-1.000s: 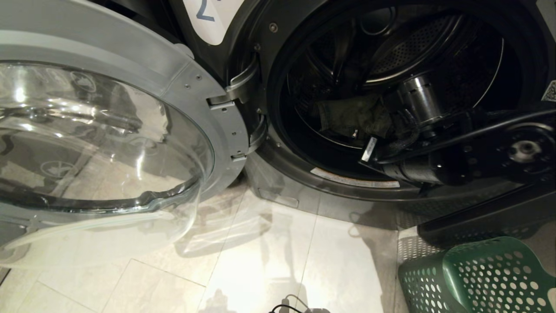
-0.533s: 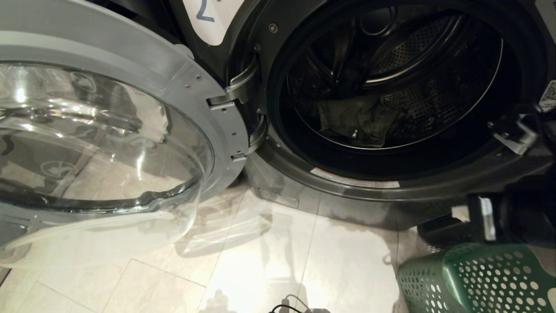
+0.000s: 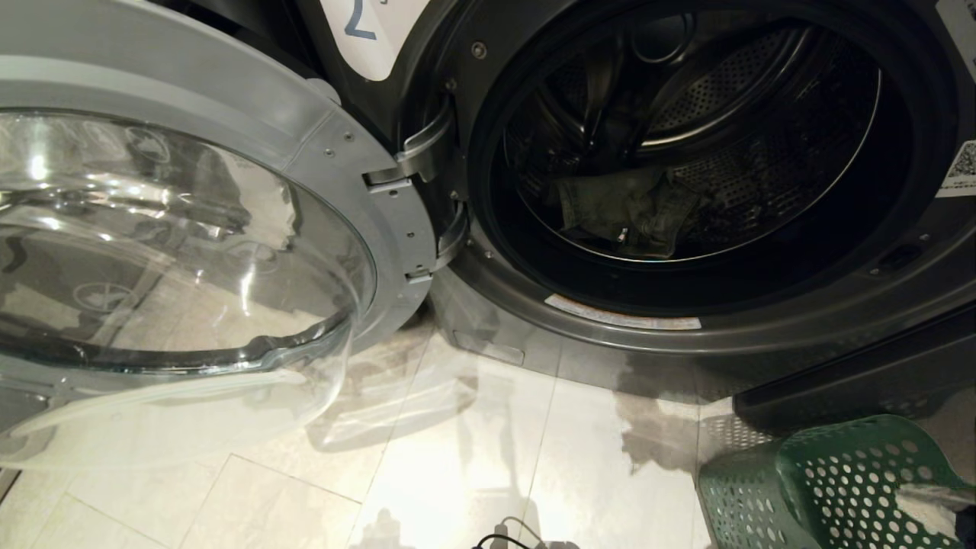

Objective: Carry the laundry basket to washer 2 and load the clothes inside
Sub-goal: Close the washing machine door with the left hand

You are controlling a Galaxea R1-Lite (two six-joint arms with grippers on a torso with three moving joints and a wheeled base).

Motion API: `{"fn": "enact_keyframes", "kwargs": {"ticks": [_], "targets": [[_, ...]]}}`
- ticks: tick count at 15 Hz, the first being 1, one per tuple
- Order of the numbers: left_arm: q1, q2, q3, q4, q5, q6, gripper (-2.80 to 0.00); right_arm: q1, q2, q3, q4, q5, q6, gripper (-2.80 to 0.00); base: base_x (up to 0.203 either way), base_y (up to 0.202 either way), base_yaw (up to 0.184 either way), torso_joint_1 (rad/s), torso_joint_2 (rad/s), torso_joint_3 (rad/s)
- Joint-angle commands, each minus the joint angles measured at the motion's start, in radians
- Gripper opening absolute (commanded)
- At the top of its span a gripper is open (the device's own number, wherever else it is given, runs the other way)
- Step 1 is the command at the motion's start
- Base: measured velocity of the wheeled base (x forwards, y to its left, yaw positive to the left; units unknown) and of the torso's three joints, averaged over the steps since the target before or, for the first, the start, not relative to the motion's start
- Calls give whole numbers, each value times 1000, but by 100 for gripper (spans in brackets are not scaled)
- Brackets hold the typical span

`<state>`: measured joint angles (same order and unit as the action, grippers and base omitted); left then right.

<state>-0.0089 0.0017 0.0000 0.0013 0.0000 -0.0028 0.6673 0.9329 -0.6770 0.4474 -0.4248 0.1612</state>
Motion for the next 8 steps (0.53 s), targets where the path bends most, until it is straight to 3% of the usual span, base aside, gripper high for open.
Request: {"fn": "enact_keyframes", "kwargs": {"ticks": [1, 3, 5, 7, 8], "targets": [[1, 1, 0, 0, 0, 0, -280, -48, -94, 98, -51, 35, -24, -280, 0, 0, 0, 0, 0, 0], [1, 1, 0, -1, 0, 0, -280, -105, -154, 248, -143, 99, -60, -280, 0, 0, 0, 0, 0, 0], [0, 1, 0, 0, 0, 0, -280, -203, -217, 429, -283, 176, -148, -280, 0, 0, 0, 0, 0, 0], [0, 1, 0, 0, 0, 0, -280, -382, -303, 627, -448, 291, -260, -280, 0, 0, 0, 0, 0, 0], [1, 1, 0, 0, 0, 0, -280, -466, -360, 667, -460, 360, -295, -280, 0, 0, 0, 0, 0, 0]]}}
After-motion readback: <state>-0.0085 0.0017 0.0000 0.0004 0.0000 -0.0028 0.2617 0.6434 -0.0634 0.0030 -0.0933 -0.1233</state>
